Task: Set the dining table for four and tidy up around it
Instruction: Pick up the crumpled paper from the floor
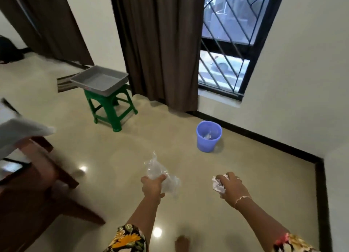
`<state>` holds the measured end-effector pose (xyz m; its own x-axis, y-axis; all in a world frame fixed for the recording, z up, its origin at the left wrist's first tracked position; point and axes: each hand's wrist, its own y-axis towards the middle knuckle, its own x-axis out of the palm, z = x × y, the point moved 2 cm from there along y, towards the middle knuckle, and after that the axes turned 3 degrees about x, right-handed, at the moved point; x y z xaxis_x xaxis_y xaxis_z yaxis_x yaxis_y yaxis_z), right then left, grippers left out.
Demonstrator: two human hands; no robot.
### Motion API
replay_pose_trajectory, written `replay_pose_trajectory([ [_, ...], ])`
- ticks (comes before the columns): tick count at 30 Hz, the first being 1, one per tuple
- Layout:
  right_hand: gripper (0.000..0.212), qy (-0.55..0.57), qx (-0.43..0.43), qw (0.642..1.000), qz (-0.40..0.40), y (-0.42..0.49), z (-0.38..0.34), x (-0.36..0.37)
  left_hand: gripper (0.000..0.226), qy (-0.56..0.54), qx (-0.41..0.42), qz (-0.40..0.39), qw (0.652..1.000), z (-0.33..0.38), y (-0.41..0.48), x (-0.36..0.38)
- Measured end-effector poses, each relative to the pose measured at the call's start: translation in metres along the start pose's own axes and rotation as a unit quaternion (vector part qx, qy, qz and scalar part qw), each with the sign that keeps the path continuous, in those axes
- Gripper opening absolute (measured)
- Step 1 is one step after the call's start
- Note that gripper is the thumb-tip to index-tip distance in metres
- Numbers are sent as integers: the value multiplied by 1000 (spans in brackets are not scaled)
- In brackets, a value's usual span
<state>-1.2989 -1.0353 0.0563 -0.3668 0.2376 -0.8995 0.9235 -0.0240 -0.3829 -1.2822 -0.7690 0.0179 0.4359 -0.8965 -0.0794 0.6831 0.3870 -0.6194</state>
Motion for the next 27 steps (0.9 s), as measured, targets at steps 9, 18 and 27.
replay_pose_trajectory([
  [9, 57, 40, 70, 996, 29, 140, 27, -70, 60, 37, 20, -58, 997, 114, 114, 138],
  [18, 56, 55, 91, 994, 18, 284, 78, -116, 76, 119, 26, -79, 989, 172, 193, 290],
  [27, 58, 70, 134, 988, 1, 381, 124, -165, 81, 229, 53, -75, 969, 218, 262, 411],
])
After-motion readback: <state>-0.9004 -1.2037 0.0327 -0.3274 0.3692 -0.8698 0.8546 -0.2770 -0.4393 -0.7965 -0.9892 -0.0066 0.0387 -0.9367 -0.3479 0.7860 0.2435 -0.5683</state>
